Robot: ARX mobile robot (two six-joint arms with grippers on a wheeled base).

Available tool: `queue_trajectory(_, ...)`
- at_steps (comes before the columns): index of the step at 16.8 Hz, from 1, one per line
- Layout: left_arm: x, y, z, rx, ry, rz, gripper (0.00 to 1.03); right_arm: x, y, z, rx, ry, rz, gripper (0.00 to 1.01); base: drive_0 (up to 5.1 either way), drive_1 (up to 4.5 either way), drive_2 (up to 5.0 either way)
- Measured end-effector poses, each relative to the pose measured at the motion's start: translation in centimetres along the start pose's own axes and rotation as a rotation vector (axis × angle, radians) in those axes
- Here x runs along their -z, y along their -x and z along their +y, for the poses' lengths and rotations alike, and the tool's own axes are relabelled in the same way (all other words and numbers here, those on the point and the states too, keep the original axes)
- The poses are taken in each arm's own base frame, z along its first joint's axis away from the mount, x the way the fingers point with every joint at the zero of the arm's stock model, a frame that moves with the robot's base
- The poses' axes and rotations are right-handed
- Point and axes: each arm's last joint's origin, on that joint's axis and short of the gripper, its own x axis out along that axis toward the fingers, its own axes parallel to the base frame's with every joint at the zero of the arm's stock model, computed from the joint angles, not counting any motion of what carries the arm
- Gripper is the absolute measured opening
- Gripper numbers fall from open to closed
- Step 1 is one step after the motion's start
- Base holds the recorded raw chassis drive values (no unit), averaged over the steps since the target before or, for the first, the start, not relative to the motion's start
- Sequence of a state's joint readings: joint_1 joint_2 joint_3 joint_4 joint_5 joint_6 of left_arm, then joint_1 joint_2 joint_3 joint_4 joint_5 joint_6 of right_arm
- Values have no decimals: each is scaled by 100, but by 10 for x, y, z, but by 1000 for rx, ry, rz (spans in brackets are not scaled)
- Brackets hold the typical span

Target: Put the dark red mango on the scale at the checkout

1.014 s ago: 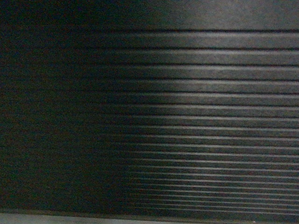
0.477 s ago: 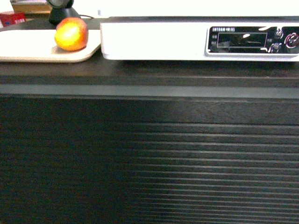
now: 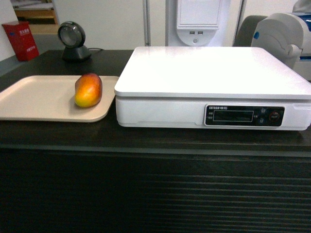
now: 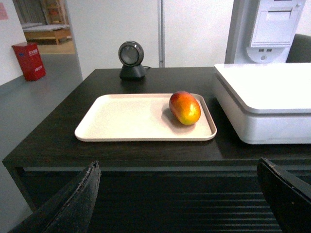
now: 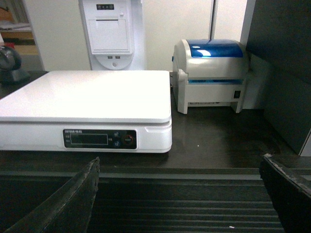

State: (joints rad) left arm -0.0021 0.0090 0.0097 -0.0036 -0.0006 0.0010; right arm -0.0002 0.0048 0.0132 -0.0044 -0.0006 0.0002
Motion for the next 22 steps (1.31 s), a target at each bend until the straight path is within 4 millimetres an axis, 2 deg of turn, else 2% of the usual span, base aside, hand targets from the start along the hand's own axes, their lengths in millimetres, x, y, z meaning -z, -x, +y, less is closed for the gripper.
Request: queue_trajectory(22, 0, 0, 0, 0, 0, -1, 98, 0, 0, 0, 1, 1, -1, 98, 0, 0, 0)
